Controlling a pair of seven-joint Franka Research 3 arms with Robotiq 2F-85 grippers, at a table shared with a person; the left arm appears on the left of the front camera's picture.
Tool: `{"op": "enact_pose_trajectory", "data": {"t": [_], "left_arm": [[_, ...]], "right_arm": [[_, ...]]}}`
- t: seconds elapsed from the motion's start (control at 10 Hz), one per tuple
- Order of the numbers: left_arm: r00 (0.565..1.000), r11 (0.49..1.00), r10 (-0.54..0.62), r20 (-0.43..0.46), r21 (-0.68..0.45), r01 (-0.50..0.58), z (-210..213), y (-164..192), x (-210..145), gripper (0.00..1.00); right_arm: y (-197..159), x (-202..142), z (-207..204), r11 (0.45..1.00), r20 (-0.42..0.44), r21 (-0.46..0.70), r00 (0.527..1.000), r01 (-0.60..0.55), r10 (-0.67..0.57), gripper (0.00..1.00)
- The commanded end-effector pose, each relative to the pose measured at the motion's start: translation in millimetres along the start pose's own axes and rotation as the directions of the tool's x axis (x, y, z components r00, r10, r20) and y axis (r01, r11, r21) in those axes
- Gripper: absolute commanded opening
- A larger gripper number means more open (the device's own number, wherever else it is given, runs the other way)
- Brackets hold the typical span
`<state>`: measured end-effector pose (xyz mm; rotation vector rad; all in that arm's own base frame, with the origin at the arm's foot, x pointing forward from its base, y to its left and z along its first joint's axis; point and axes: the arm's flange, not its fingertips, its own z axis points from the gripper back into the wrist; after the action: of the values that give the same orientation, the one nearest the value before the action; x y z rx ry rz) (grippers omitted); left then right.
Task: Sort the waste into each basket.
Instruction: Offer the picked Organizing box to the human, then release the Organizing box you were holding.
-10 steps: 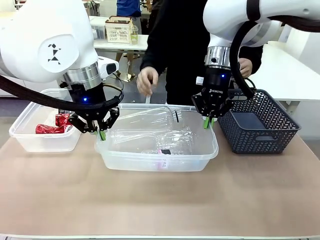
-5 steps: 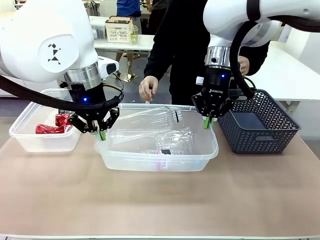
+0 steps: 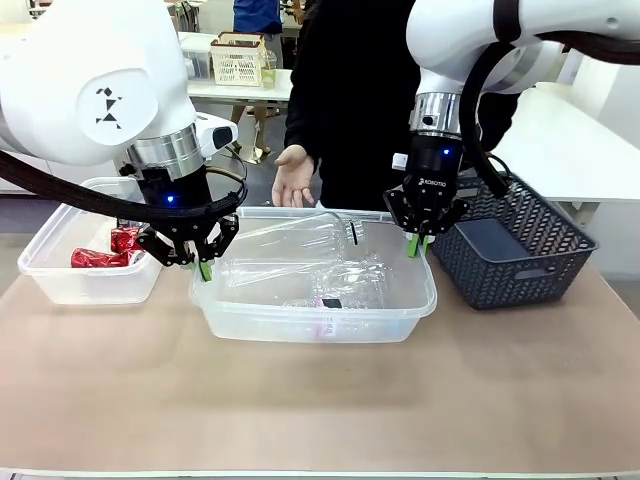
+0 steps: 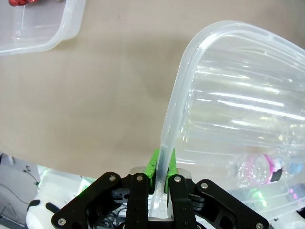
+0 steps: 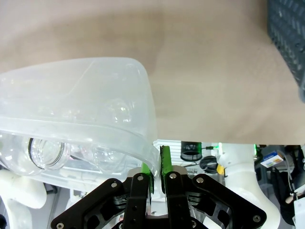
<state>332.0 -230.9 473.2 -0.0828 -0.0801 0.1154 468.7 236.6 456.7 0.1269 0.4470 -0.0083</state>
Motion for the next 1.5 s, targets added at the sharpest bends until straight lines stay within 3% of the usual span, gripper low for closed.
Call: {"op": "enact_pose_trajectory", "data": {"t": [0.0,0.2,0.5,0.8,0.9,1.4], "left_arm": [[1.000,1.000,-0.015,0.011,-0.004,0.015,5,-8,21,0.06],[0.999,0.999,-0.025,0.024,-0.030,0.025,7,-27,72,0.06],[0.999,0.997,0.013,0.037,-0.075,-0.010,-7,-34,111,0.06],[0.993,0.989,0.087,0.082,-0.129,-0.076,-9,-26,111,0.06],[0.999,0.998,0.031,0.009,-0.049,-0.031,-18,-11,122,0.06],[0.999,0.998,0.031,0.009,-0.049,-0.031,-18,-11,122,0.06]], "right_arm": [[3,10,30,1.000,-0.001,0.024,1.000,-0.009,0.009,0.09],[16,33,74,1.000,0.061,0.022,0.998,0.017,-0.018,0.09],[39,84,75,0.999,0.026,-0.001,0.999,0.042,-0.042,0.09],[43,105,53,0.996,0.003,0.016,0.996,0.092,-0.092,0.09],[12,102,56,0.999,0.032,-0.027,0.999,0.028,-0.027,0.09],[12,102,56,0.999,0.032,-0.027,0.999,0.028,-0.027,0.09]]}}
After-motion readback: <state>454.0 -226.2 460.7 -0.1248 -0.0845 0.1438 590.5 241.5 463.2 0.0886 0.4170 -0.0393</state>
